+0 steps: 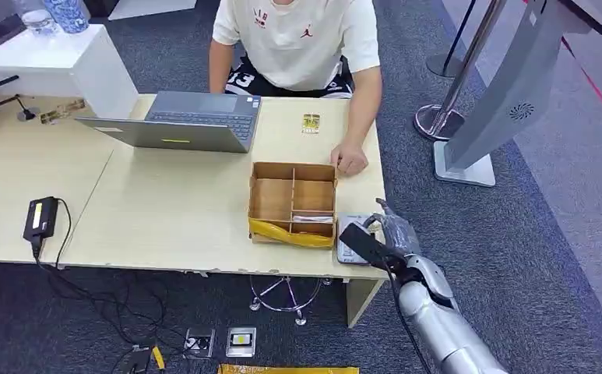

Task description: Pass the card to the sensor for recognition and then transmit it.

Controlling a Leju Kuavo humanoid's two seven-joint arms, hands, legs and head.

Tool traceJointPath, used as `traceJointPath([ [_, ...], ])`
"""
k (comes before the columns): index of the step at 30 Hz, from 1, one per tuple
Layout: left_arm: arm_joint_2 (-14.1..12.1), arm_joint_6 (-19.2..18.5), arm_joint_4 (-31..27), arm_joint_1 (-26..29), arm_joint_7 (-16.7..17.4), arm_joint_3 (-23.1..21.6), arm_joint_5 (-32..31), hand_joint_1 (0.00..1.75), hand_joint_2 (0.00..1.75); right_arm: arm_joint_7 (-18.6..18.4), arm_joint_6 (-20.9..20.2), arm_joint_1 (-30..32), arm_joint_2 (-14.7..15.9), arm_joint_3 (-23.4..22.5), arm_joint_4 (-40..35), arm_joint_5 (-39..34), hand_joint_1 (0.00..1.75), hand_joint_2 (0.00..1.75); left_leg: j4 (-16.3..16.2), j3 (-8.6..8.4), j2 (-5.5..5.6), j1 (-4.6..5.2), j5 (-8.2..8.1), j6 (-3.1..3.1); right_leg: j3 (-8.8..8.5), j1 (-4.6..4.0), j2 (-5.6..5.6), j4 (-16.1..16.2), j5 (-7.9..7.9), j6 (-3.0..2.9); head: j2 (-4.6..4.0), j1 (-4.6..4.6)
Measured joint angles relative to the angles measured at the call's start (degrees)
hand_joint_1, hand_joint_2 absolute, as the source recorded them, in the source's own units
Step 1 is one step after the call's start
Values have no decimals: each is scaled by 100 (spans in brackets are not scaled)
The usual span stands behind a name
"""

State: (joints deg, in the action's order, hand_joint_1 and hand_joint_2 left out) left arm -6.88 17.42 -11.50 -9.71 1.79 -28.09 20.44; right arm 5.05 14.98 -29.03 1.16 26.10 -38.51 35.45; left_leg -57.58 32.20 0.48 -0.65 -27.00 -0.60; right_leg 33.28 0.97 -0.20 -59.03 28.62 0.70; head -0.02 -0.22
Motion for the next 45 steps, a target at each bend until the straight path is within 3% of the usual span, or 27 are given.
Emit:
traceJointPath([
  [6, 0, 105, 0, 2, -57, 0, 15, 0, 175, 190, 590, -529, 77, -46, -9, -144, 175, 175, -2, -2, -7, 0, 2, 0, 4, 0, 5, 0, -7, -1, 0, 0],
  [12, 0, 164, 0, 2, -118, 0, 15, 0, 175, 385, 791, -1125, 201, -293, -188, -219, 175, 175, -2, -2, -8, 1, 4, 2, 4, 1, 6, 0, -11, -5, 0, 2],
  [18, 7, 242, 0, -19, -181, 0, -48, 0, 175, 1084, 1809, -1846, 339, -717, -529, -310, 175, 175, -4, -1, -11, 2, 5, 2, 9, 3, 12, 0, -16, -2, 2, -4],
  [22, 13, 240, 0, -50, -181, -2, -68, 0, 175, 1375, 1805, -2448, 371, -988, -575, -428, 175, 175, -4, -1, -13, 2, 5, 2, 8, 3, 15, 0, -16, -2, 0, 0],
  [27, 28, 225, 0, -109, -181, -2, -70, 0, 175, 1519, 1411, -3066, 315, -1108, -507, -391, 175, 175, -3, 1, -18, 1, 5, 2, 8, 2, 18, -2, -19, -4, 0, -2],
  [29, 33, 195, 0, -147, -181, -2, -83, 0, 175, 1384, 1116, -3253, 221, -1106, -373, -202, 175, 175, -2, 1, -18, -1, 6, 1, 8, -1, 18, -2, -19, -4, 0, 0],
  [32, 44, 111, 0, -220, -76, -2, -127, 0, 175, 876, 355, -3447, 74, -1071, -61, -4, 175, 175, -2, 3, -17, -4, 8, -2, 8, -3, 14, -2, -19, -4, 2, 0],
  [40, 63, 122, 0, -329, -18, -2, -59, 0, 175, -293, -368, -3635, -131, -533, 927, 1301, 175, 175, -3, 5, -13, -3, 11, -2, 8, -3, 9, -2, -19, -4, 0, 0],
  [45, 85, 385, 0, -303, -309, 0, 83, 0, 175, -680, -547, -3699, -48, -142, 1318, 2044, 175, 175, -4, 5, -13, -2, 11, -2, 11, -2, 10, 1, -19, -4, 0, 0],
])
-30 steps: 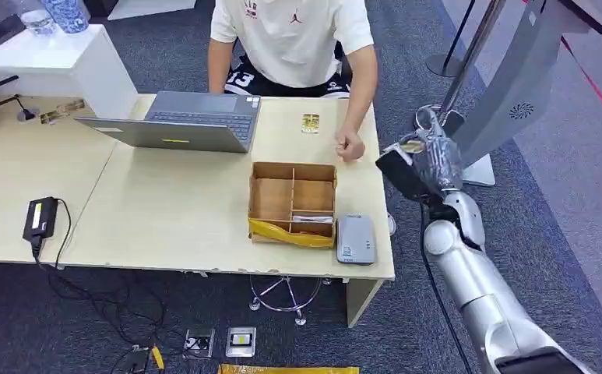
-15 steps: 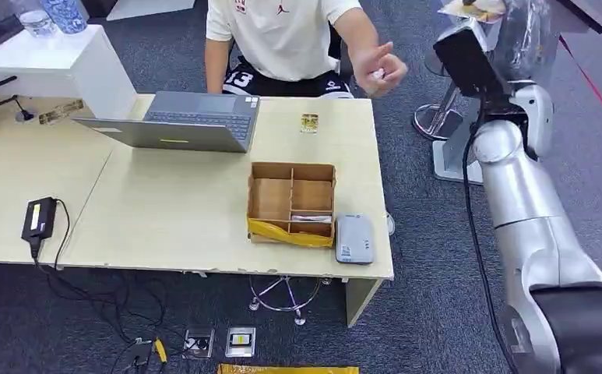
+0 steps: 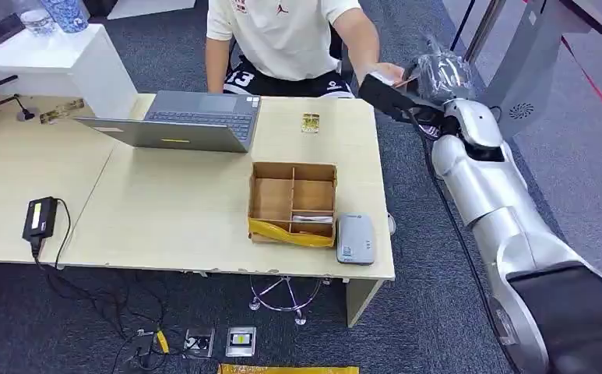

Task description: Pass the card to the sensor for recognition and then transmit it.

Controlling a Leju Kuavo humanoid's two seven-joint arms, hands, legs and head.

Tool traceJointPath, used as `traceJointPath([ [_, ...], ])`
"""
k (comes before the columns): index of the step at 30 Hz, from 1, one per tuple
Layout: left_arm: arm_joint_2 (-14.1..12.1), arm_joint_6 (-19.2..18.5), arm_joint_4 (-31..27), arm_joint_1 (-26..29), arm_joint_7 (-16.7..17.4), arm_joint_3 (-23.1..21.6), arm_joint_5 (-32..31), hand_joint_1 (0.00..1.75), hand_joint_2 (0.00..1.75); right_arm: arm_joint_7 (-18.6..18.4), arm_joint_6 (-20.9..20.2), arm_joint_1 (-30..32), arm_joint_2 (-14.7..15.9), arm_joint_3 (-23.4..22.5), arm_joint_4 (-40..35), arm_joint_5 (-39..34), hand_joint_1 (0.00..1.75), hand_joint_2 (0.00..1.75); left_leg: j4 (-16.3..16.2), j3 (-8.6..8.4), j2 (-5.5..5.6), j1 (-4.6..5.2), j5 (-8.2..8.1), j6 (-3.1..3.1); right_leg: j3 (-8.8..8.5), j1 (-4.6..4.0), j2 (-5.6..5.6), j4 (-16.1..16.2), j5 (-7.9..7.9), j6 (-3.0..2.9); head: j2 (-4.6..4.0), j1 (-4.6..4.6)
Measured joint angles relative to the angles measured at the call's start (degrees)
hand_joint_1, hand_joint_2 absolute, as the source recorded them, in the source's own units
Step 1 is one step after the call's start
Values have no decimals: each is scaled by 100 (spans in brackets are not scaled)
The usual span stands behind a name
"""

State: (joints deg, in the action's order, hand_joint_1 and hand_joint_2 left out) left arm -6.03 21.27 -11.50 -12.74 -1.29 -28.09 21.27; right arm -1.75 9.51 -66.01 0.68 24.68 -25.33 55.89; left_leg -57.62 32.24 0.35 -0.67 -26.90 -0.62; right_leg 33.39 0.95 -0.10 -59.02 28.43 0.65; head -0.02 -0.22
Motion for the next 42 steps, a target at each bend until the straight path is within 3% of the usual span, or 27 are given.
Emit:
traceJointPath([
  [5, 15, 343, 0, 175, -275, 55, 260, 0, 175, -257, -33, -111, 314, 185, 209, 59, 175, 175, -2, 7, 17, 1, 1, 1, 1, 1, -20, 2, 0, 0, 0, -2],
  [6, 17, 360, 2, 215, -310, 59, 284, 0, 175, -266, -26, -148, 373, 205, 249, 61, 58, 175, -1, 9, 17, 1, 1, 1, 1, 1, -19, 3, 0, 0, 2, 0],
  [7, 17, 374, 2, 244, -328, 59, 323, 0, 175, -268, -17, -178, 406, 223, 284, 76, 0, 175, -1, 9, 17, 1, 0, 1, 1, 1, -19, 4, 0, 0, 2, -2],
  [11, 42, 380, 2, 289, -328, 98, 393, 0, 175, -251, 46, -224, 531, 282, 384, 177, 0, 175, -1, 8, 14, 1, 0, 2, 1, 1, -11, 5, 0, 0, 0, 0],
  [15, 55, 323, 2, 293, -328, 98, 319, 0, 175, -131, 464, -225, 581, 284, 457, 205, 0, 175, -1, 6, 11, 0, -1, 2, 2, 1, -7, 5, 0, 0, 2, -2],
  [19, 44, 135, 2, 292, -310, 94, 247, 0, 175, 471, 1337, -228, 579, 282, 507, -62, 0, 175, -1, 3, 10, -2, 0, 1, 2, -1, -5, 2, -1, 0, 0, -2],
  [22, 24, 192, 2, 296, -365, 92, 302, 0, 175, 1031, 1854, -255, 614, 262, 505, -368, 0, 175, -1, 1, 8, -2, 0, 1, 1, -2, -4, 1, -1, 0, 0, -7],
  [25, 35, 343, 2, 315, -492, 90, 352, 0, 175, 1594, 2048, -306, 691, 163, 478, -794, 0, 175, -1, 2, 10, -2, 1, 1, 0, -1, -9, 2, -1, 0, 0, 0],
  [29, 46, 360, 2, 319, -524, 90, 356, 0, 175, 1865, 2039, -279, 885, -20, 241, -1309, 0, 175, -4, 2, 10, 2, 1, 3, 0, 2, -6, 4, -2, 2, 0, -2],
  [31, 44, 360, 2, 314, -524, 90, 354, 0, 175, 1819, 2022, -184, 1001, -121, 23, -1502, 0, 175, -7, -3, 9, 2, 0, 5, 0, 2, -6, 6, -2, 3, 0, -2],
  [33, 44, 360, 0, 304, -526, 87, 354, 0, 175, 1537, 1961, 46, 1215, -271, -332, -1814, 0, 175, -8, -8, 12, -1, -1, 6, -9, -1, -12, 13, -2, 3, 0, -4],
  [37, 35, 363, 0, 273, -526, 85, 354, 0, 175, 1153, 1806, 848, 1645, -670, -1064, -2386, 0, 175, -8, -6, 17, -1, -3, 9, -17, -1, -20, 15, -4, 5, 0, 0],
  [42, 0, 352, -11, 171, -529, 83, 387, 0, 175, 547, 1094, 2006, 1864, -1073, -2189, -2566, 0, 175, -7, -9, 1, -4, -8, 7, -19, -2, -6, 13, -5, 5, 0, 0],
])
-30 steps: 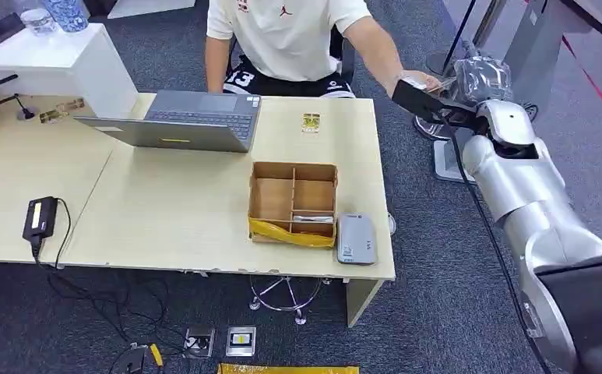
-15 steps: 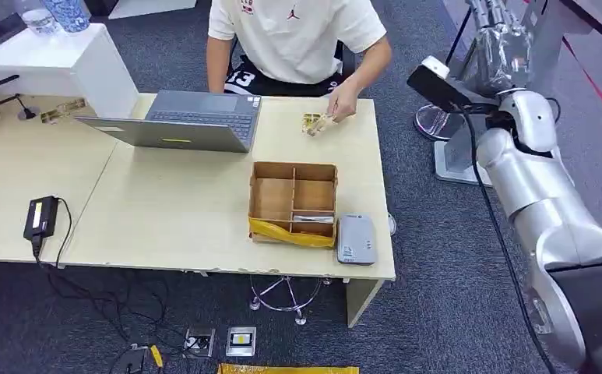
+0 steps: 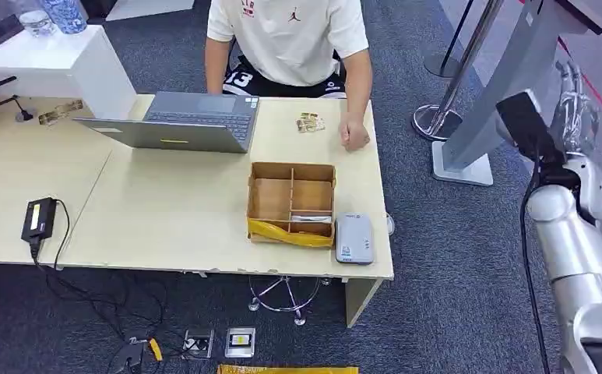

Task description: Pass the card to the sensor for recognition and then transmit it.

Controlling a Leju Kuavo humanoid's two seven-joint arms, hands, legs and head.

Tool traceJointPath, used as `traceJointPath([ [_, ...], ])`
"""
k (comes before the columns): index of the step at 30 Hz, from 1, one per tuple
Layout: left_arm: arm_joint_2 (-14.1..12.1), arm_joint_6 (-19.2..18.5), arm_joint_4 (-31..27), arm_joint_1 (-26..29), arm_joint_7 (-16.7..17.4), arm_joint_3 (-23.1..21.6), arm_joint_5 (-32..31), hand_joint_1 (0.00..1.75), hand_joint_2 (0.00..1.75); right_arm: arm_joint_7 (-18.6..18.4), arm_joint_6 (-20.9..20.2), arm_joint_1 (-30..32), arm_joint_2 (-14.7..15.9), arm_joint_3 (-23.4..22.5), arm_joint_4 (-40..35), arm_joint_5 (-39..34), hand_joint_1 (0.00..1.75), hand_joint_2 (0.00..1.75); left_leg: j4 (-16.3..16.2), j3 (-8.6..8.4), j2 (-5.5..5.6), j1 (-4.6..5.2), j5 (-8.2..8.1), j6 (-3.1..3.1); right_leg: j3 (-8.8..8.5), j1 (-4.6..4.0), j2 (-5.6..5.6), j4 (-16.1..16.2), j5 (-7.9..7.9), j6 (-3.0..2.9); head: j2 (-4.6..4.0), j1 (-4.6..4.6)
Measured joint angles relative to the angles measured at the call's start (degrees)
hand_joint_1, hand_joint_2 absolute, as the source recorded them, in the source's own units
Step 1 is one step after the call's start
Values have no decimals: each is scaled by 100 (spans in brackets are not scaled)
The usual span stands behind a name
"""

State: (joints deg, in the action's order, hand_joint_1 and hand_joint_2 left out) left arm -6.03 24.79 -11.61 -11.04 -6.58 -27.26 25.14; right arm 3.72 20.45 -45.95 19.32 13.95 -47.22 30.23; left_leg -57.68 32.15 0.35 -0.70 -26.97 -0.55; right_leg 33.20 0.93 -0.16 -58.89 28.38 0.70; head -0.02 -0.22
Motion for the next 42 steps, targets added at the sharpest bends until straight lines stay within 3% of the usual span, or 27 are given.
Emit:
traceJointPath([
  [4, -9, -17, 0, -37, -37, -2, 9, 0, 175, -429, -822, 645, -18, 2, -883, 262, 0, 175, 3, 4, 4, -11, 1, -2, -3, -11, -4, -4, 0, -1, 0, -2],
  [8, -9, -77, -9, -64, -66, -2, 2, 0, 175, -603, -1640, 1198, -362, 111, -1834, 546, 0, 175, 5, 4, 5, -13, 3, -5, 0, -14, -2, -12, 2, -4, 2, -4],
  [15, 4, -92, -79, -128, -48, -4, -107, 0, 175, -411, -2194, 1642, -1102, 849, -2683, 988, 0, 175, 6, 5, 4, -15, 5, -8, 4, -18, -1, -12, 4, -6, 0, -4],
  [22, 26, -61, -83, -203, 96, -9, -260, 0, 175, 131, -2252, 1683, -1619, 1575, -2722, 1412, 0, 175, 6, 6, 5, -12, 7, -9, 4, -14, 1, -10, 4, -6, 0, 0],
  [31, 35, -13, -81, -224, 131, -15, -280, 0, 175, 177, -2397, 1680, -1984, 2150, -2532, 1663, 0, 175, 6, 8, 4, -12, 6, -10, 8, -15, 1, -10, 4, -7, 0, 0],
  [35, 37, -4, -81, -227, 177, -15, -304, 0, 175, 81, -1912, 1601, -2114, 2370, -2140, 1958, 0, 175, 7, 10, 4, -12, 6, -10, 9, -15, 2, -10, 4, -7, 0, -2],
  [42, 37, 39, -76, -247, 240, -13, -275, 0, 175, -39, -1068, 1284, -2406, 2666, -750, 2317, 0, 175, 6, 10, 5, -12, 6, -10, 11, -14, 1, -10, 4, -7, 0, -2],
])
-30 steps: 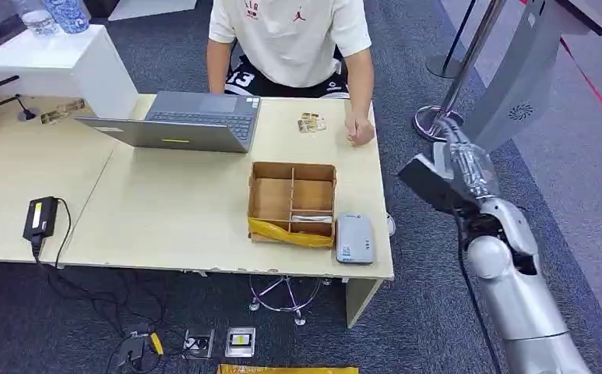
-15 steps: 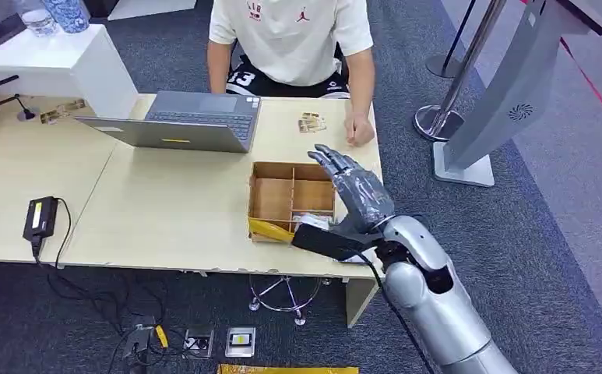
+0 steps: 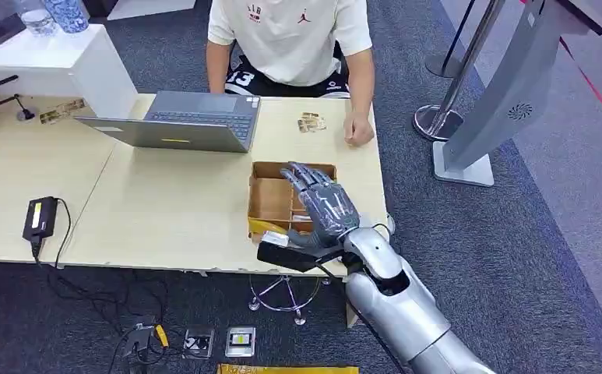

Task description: Pass the card to the sensor for recognition and then transmit it.

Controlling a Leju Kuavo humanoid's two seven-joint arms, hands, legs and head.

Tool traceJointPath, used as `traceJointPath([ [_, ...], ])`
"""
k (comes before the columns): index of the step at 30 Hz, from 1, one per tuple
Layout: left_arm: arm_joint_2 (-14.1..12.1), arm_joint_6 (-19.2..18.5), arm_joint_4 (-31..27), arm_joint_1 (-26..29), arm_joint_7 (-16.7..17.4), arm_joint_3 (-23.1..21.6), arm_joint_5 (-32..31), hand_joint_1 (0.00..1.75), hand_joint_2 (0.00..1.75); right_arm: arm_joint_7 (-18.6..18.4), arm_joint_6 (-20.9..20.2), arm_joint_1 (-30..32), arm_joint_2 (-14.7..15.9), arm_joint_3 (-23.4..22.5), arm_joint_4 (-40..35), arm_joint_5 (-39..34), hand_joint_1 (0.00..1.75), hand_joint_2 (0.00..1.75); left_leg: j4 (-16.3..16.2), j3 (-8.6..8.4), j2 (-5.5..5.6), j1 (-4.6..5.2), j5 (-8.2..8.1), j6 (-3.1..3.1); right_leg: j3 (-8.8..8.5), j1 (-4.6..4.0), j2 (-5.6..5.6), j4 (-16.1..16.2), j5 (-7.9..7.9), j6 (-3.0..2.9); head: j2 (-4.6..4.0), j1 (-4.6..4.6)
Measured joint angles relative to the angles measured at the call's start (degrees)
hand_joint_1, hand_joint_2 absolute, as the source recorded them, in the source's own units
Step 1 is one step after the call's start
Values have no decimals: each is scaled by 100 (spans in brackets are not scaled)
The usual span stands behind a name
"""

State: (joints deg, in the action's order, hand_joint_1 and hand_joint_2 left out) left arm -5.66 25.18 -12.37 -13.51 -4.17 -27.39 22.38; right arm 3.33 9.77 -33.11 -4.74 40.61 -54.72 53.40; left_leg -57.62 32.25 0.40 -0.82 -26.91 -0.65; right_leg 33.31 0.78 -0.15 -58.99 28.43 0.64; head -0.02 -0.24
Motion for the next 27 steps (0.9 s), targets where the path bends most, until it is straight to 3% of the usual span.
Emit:
traceJointPath([
  [7, 7, 13, 15, 83, 0, 13, 41, 0, 175, -217, 247, -263, -92, 18, 1218, 70, 0, 175, -1, 5, 1, 0, 0, 0, 4, 1, -1, 0, 0, 0, 2, 2],
  [13, 2, 2, 24, 113, 66, 13, 15, 0, 175, -440, 247, -353, -123, 13, 1621, 90, 0, 175, -1, 6, 1, 0, 0, 0, 6, 0, -1, 1, 0, 0, 0, 2],
  [21, 0, -4, 26, 119, 83, 11, -90, 0, 175, -448, 372, -465, -112, -98, 1806, 103, 0, 175, -2, 4, 0, 0, 0, 0, 7, 0, 2, 1, -1, -1, 0, 2],
  [27, -13, -55, 26, 118, 125, 11, -177, 0, 175, -413, 367, -543, -68, -284, 1822, 61, 16, 175, -2, 4, -2, 1, 0, 0, 7, 1, 4, 1, -1, -1, 0, 2],
])
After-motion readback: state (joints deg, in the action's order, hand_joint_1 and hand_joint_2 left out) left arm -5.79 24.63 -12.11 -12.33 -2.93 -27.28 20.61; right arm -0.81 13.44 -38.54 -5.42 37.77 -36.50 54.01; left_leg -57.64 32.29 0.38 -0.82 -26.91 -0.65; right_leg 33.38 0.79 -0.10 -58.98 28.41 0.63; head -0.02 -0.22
